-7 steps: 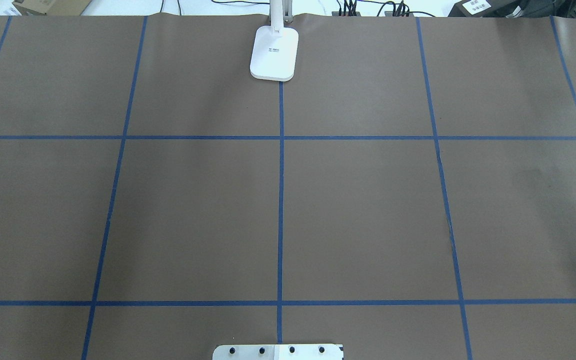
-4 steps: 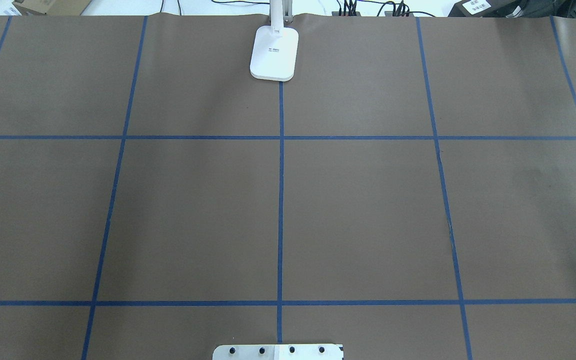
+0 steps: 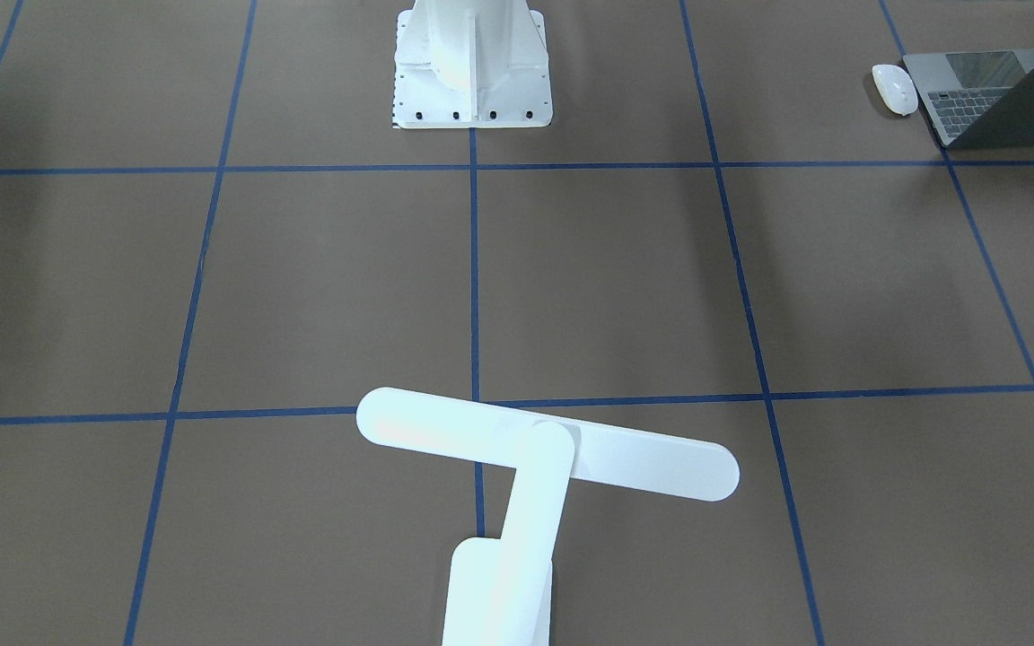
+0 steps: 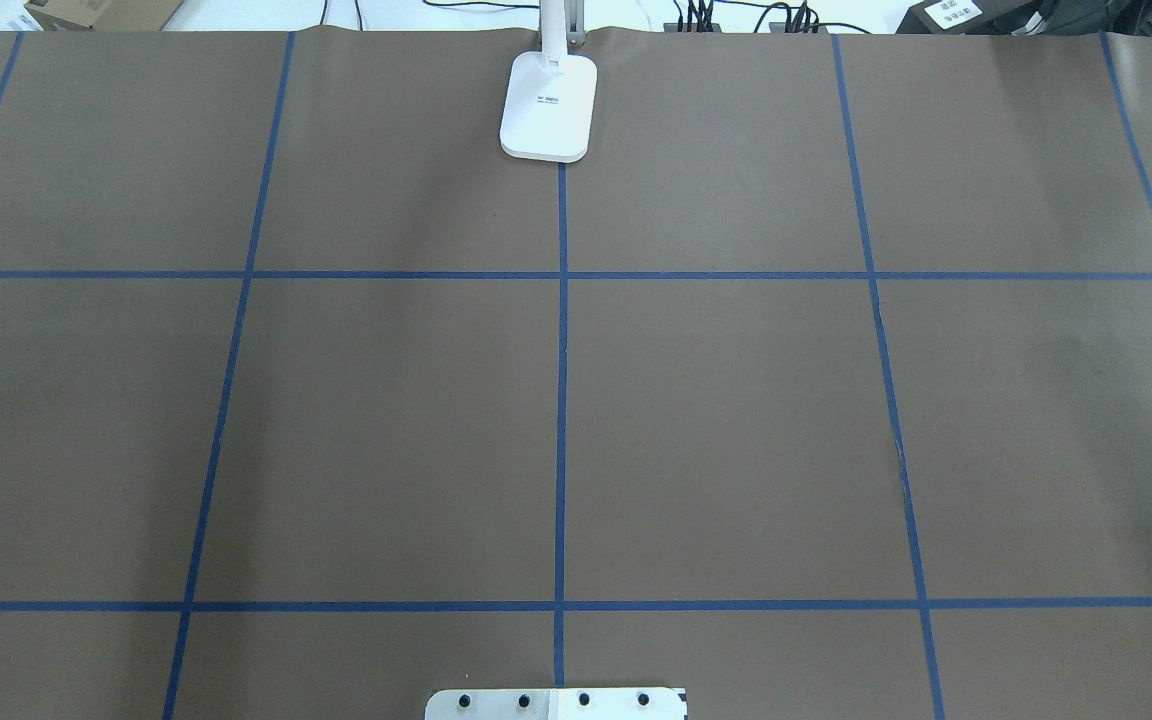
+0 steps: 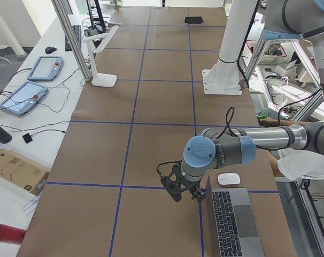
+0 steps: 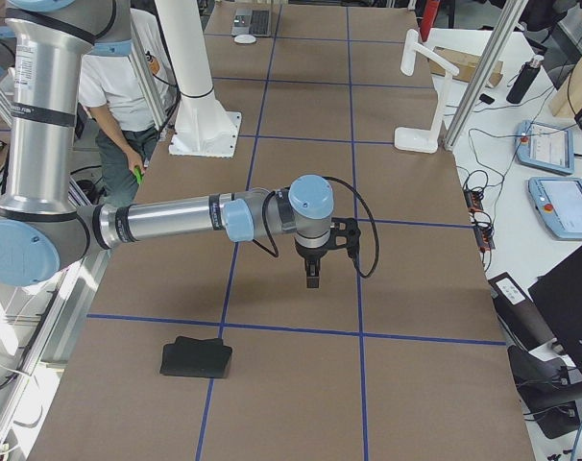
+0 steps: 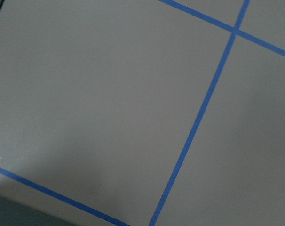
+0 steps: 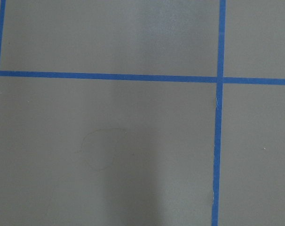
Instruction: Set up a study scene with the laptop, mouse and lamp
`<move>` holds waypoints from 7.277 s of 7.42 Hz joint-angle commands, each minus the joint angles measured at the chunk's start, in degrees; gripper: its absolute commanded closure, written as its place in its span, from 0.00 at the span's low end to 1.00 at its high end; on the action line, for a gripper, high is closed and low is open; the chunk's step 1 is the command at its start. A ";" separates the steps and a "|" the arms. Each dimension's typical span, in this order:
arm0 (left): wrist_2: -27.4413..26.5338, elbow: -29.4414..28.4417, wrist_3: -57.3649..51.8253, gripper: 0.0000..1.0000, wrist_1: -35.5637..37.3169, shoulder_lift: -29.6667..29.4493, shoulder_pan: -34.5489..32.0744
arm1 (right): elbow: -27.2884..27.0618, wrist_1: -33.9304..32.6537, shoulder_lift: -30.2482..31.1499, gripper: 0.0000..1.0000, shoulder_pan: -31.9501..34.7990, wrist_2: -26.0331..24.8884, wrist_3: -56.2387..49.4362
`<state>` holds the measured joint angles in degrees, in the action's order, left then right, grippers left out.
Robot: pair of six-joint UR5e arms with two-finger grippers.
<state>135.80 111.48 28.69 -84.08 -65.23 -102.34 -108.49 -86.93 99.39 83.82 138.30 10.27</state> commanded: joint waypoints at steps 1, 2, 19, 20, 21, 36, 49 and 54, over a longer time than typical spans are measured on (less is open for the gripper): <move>-0.01 0.05 8.28 0.00 -0.29 3.52 -3.64 | -1.27 -0.08 0.46 0.01 -0.41 0.13 -0.16; -0.88 0.31 10.66 0.00 -0.21 3.53 -6.35 | -1.98 -0.08 0.98 0.01 -0.58 0.13 -0.16; 0.87 -8.73 18.34 0.24 -2.24 8.01 -7.61 | -6.91 -0.08 4.32 0.01 -1.20 0.74 0.02; 0.69 -9.61 19.03 0.28 -2.14 7.84 -7.52 | -6.91 -0.08 4.24 0.01 -1.20 0.74 0.02; 0.52 -9.62 18.78 0.58 -2.06 7.49 -7.52 | -6.91 -0.08 4.32 0.01 -1.20 0.74 0.02; 4.27 1.51 52.35 1.00 20.71 -40.82 16.16 | -5.77 0.27 4.06 0.01 -1.20 1.44 1.07; -15.04 -30.94 119.41 1.00 -0.97 -83.39 55.06 | -2.35 0.27 3.45 0.01 -1.29 1.45 1.25; -16.36 -35.81 114.66 1.00 -4.68 -83.13 54.97 | -2.26 0.27 3.45 0.01 -1.29 1.45 1.25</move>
<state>119.47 75.90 143.62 -88.16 -148.47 -47.39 -110.78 -86.66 102.83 82.58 139.75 11.57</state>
